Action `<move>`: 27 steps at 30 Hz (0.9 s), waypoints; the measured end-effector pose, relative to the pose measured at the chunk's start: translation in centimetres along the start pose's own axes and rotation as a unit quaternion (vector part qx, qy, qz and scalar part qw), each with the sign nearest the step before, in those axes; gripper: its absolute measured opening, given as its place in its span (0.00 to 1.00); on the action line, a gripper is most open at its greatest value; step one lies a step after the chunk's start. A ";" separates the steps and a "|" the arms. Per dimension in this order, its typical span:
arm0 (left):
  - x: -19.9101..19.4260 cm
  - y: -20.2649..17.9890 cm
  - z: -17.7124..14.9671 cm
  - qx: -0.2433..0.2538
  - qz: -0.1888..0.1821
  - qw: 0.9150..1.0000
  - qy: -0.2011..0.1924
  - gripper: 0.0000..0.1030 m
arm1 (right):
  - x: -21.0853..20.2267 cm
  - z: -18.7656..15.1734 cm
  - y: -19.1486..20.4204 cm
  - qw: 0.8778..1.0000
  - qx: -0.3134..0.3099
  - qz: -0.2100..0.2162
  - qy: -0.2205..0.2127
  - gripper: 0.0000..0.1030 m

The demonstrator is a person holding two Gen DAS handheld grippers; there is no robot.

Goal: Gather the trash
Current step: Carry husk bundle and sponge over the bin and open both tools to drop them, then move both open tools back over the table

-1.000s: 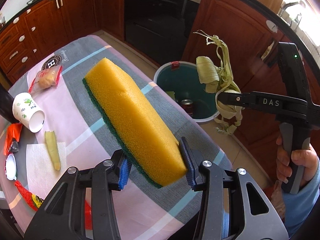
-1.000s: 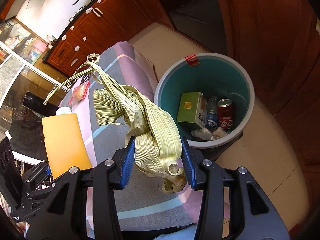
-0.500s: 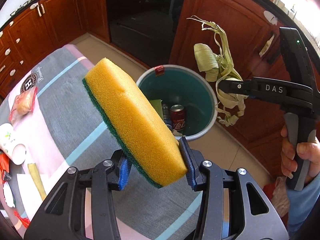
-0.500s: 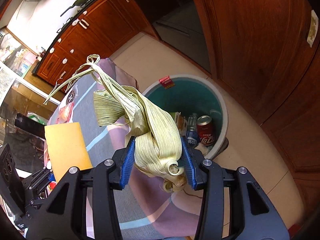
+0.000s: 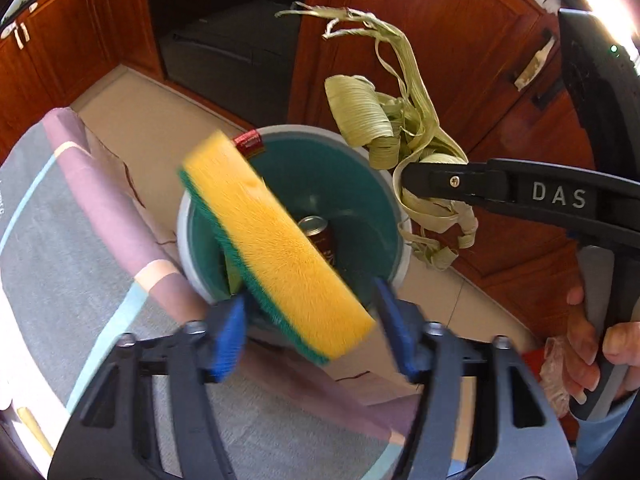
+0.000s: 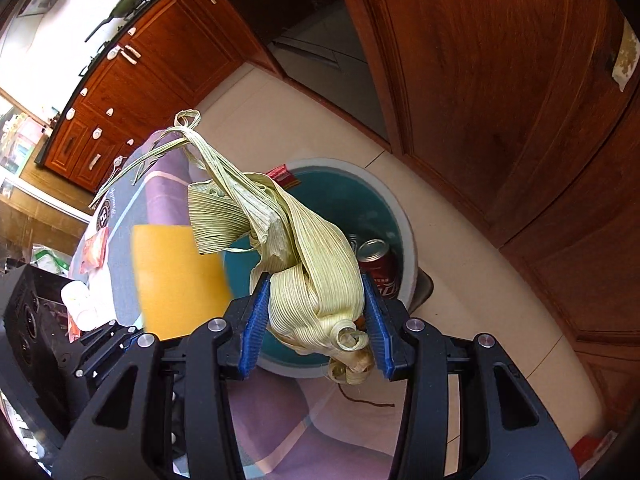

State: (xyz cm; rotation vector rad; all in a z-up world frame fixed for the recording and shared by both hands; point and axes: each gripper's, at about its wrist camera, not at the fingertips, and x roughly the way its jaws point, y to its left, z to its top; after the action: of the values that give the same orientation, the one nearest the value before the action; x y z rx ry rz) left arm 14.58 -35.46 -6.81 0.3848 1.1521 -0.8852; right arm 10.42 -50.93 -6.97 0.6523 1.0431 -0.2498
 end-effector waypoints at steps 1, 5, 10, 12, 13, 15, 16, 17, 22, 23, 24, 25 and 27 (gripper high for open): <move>0.3 -0.1 0.1 -0.001 0.003 1.000 0.000 0.73 | 0.1 0.1 0.0 1.000 0.000 -0.002 0.001 0.41; 0.6 -0.3 0.0 -0.005 0.012 1.000 0.003 0.91 | 0.6 0.4 0.2 1.000 -0.002 -0.005 0.005 0.42; -0.4 -0.5 -1.4 -0.016 0.016 1.000 -0.001 0.93 | 1.4 0.5 0.2 1.000 -0.004 -0.003 0.013 0.42; -0.7 0.2 -1.3 -0.021 0.017 1.000 -0.001 0.94 | 1.6 0.4 0.2 1.000 -0.004 -0.002 0.016 0.42; -0.8 0.4 -1.5 -0.024 0.018 1.000 0.000 0.95 | 1.7 0.3 0.3 1.000 -0.004 -0.002 0.018 0.42; -1.0 0.7 -1.7 -0.030 0.016 0.999 0.000 0.95 | 1.9 0.5 0.3 1.000 -0.006 -0.002 0.021 0.42; -1.0 0.8 -1.7 -0.032 0.016 0.999 0.001 0.95 | 1.9 0.5 0.3 1.000 -0.007 -0.002 0.021 0.44; -1.1 0.9 -1.8 -0.034 0.016 0.999 0.001 0.95 | 2.0 0.5 0.5 1.000 -0.009 -0.003 0.022 0.45; -1.4 1.1 -1.9 -0.039 0.015 0.999 0.002 0.95 | 1.8 0.3 1.5 1.000 -0.018 -0.003 0.019 0.73; -1.6 1.2 -2.0 -0.040 0.014 0.999 0.001 0.95 | 1.8 0.2 1.6 1.000 -0.018 -0.004 0.020 0.73; -1.7 1.3 -2.1 -0.041 0.014 0.999 0.001 0.95 | 1.8 0.2 1.7 1.000 -0.017 -0.004 0.023 0.74; -1.8 1.4 -2.3 -0.041 0.013 0.999 0.000 0.95 | 1.9 0.1 1.7 1.000 -0.014 -0.005 0.027 0.77; -2.0 1.6 -2.5 -0.043 0.012 0.999 -0.001 0.95 | 1.9 -0.1 1.9 0.999 -0.011 -0.009 0.031 0.79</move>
State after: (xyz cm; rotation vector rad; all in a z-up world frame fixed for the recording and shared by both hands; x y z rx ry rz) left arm 14.04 -31.96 -6.28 0.3266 1.1772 -0.8116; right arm 12.21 -49.21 -7.94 0.6343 1.1105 -0.2351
